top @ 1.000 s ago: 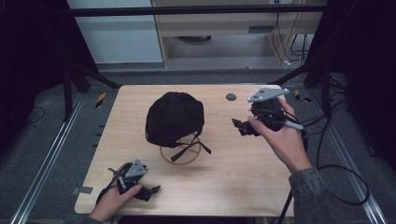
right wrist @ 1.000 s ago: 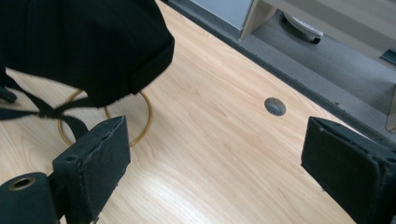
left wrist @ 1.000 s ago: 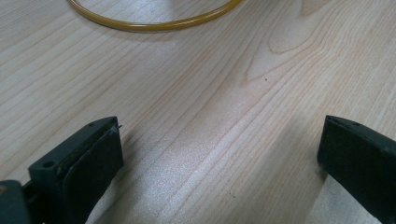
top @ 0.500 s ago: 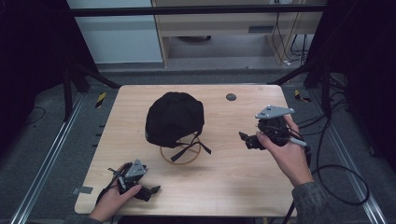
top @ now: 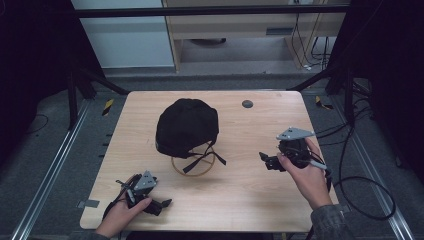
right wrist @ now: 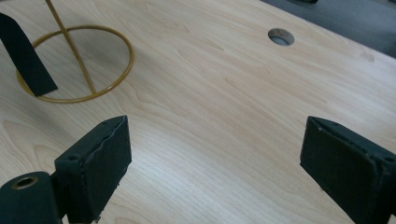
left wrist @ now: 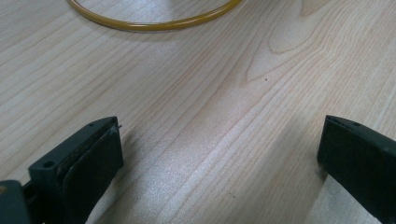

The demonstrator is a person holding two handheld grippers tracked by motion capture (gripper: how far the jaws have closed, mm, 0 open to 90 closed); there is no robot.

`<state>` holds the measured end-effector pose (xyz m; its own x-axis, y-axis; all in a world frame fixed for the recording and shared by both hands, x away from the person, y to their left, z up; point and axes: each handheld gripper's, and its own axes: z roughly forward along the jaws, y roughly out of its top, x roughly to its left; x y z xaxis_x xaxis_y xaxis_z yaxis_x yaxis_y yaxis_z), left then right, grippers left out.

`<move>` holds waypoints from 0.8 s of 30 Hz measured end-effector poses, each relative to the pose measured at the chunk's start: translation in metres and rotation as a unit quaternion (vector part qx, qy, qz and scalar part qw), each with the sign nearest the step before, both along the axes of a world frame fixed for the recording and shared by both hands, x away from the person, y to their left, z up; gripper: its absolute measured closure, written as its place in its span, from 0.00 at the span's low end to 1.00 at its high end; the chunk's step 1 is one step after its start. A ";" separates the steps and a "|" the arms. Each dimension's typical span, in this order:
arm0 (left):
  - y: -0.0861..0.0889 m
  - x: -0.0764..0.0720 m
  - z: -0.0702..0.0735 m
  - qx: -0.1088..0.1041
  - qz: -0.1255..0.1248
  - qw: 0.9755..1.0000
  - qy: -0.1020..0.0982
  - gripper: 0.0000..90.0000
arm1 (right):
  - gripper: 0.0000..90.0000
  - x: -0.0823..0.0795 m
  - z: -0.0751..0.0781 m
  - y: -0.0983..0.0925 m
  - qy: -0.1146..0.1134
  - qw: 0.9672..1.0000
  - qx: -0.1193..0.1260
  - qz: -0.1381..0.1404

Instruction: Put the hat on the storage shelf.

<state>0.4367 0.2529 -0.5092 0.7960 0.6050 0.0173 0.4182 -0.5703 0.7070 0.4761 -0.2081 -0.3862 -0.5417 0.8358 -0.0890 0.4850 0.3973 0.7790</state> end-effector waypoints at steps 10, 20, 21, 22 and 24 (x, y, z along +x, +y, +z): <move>0.000 0.000 0.000 0.000 0.000 1.000 0.000 0.00 | 0.10 -0.003 -0.028 -0.003 0.034 0.999 0.004 -0.007; 0.000 0.000 0.000 0.000 0.001 1.000 0.000 0.00 | 0.11 -0.008 -0.054 -0.004 0.063 0.998 0.005 -0.002; 0.000 0.000 0.000 0.000 0.001 1.000 0.000 0.00 | 0.11 -0.008 -0.057 -0.003 0.064 0.998 0.005 -0.001; 0.000 0.000 0.000 0.000 0.001 1.000 0.000 0.00 | 0.11 -0.008 -0.062 -0.001 0.068 0.998 0.007 -0.001; 0.000 0.000 0.000 0.000 0.000 1.000 0.000 0.00 | 0.11 -0.008 -0.073 0.003 0.076 0.997 0.011 -0.001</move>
<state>0.4366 0.2528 -0.5092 0.7956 0.6056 0.0170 0.4187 -0.5698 0.7071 0.4682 -0.2047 -0.4589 -0.5467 0.8372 0.0125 0.5984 0.3802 0.7053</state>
